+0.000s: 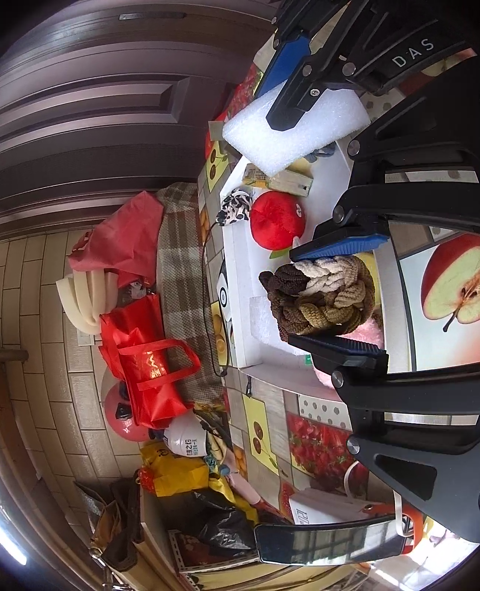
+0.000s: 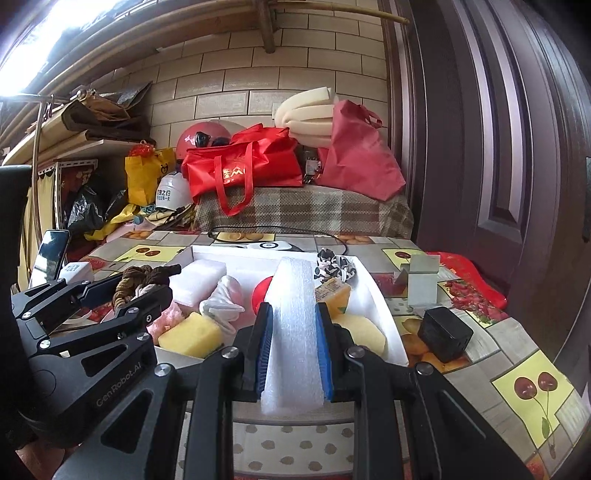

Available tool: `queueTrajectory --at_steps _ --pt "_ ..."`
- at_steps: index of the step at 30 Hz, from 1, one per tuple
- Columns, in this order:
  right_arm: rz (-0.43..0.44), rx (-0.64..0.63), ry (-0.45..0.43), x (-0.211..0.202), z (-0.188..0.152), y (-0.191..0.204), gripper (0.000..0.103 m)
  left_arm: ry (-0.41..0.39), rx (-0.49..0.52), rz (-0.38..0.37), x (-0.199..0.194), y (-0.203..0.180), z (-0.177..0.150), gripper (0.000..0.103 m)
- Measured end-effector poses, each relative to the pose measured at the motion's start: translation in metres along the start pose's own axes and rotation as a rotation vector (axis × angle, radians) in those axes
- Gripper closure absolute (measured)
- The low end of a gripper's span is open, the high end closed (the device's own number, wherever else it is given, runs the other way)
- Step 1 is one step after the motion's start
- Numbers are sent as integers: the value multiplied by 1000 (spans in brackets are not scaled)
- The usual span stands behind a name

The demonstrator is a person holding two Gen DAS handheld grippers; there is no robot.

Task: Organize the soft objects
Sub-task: 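Carry the rope knot and foam strip over the white box with both grippers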

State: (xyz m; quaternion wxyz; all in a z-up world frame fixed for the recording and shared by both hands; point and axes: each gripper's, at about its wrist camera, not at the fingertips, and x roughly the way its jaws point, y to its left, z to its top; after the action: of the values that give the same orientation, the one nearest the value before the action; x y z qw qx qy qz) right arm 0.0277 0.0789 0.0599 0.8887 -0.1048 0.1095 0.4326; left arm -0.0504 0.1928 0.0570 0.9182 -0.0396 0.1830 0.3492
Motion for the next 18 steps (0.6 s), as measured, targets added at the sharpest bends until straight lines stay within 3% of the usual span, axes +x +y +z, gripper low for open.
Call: queueTrajectory --at_steps 18 --pt "38 -40 98 58 13 11 83 52 -33 30 50 14 17 65"
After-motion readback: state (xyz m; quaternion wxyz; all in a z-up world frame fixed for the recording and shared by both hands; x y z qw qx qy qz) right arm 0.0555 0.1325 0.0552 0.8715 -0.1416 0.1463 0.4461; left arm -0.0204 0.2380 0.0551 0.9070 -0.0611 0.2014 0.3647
